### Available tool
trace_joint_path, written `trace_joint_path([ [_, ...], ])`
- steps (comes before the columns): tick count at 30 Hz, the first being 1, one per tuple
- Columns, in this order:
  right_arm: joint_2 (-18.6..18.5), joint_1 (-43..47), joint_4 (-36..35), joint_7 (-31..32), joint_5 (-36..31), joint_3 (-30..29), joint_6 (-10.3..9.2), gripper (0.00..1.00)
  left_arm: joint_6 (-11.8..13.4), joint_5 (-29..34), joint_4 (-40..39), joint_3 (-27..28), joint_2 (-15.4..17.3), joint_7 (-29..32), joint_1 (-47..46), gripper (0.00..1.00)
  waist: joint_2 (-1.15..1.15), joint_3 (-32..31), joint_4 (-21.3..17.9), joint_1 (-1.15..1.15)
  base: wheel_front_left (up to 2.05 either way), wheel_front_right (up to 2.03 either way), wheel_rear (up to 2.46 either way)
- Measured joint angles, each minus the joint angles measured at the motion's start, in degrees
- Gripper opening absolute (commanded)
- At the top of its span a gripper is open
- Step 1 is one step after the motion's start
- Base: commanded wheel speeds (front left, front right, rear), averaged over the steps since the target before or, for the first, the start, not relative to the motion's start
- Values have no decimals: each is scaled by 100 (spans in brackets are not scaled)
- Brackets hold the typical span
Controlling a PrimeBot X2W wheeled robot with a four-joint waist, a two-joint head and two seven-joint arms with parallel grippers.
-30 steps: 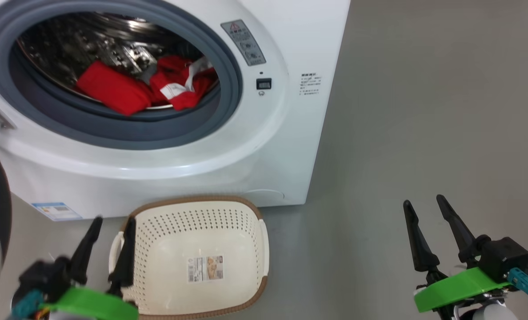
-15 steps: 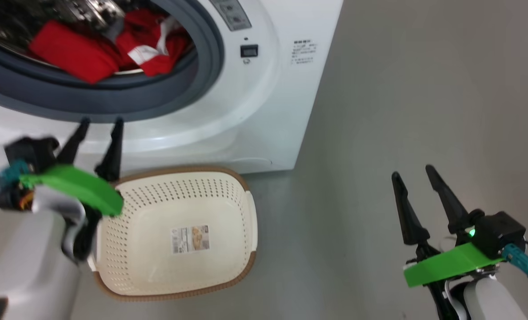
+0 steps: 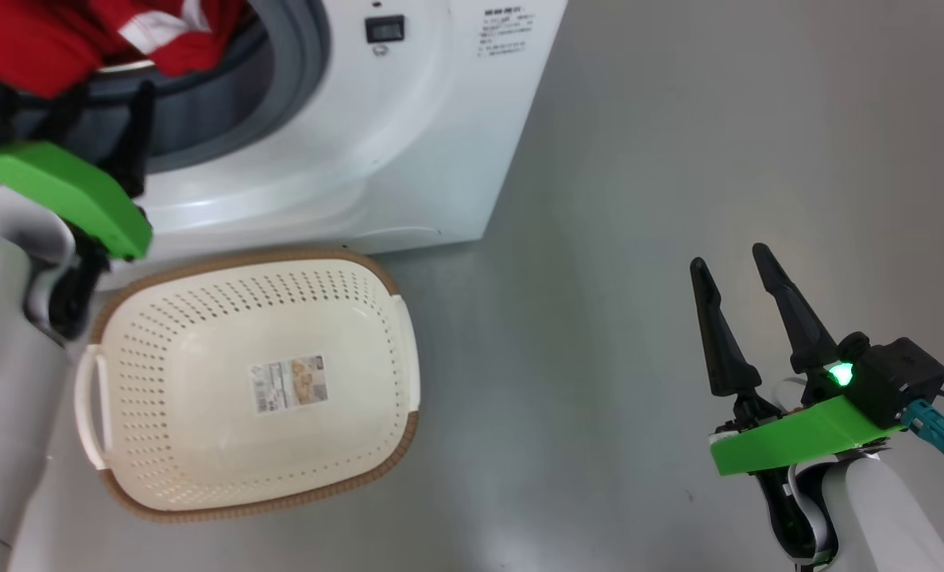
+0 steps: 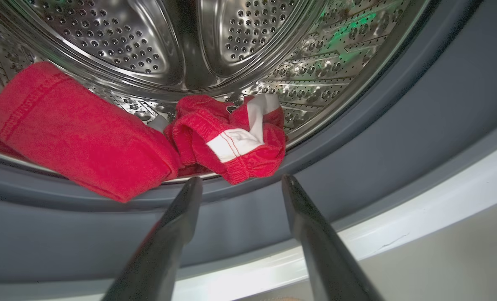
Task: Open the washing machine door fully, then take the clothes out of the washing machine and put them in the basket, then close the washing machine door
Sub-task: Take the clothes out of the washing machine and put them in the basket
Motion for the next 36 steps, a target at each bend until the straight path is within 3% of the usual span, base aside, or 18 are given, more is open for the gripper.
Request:
trace_joint_path([
  [10,0,-252,-70,-15,131,142,0,100,0,-416,566,-506,261,357,-794,100,0,432,-278,0,0,0,0],
  [23,1,-353,-178,-15,250,344,0,100,0,-982,672,-1040,687,465,-1413,100,0,859,-557,0,0,0,0],
  [34,0,-470,-231,-15,291,375,0,100,0,-1355,539,-1564,820,328,-1627,100,0,1030,-675,0,0,0,0],
  [35,1,-469,-231,-15,293,377,0,100,0,-1392,516,-1617,838,280,-1627,95,0,1028,-678,0,0,0,0],
  [36,1,-469,-231,-15,331,378,0,100,0,-1491,448,-1700,859,204,-1627,55,0,1015,-680,0,0,0,0],
])
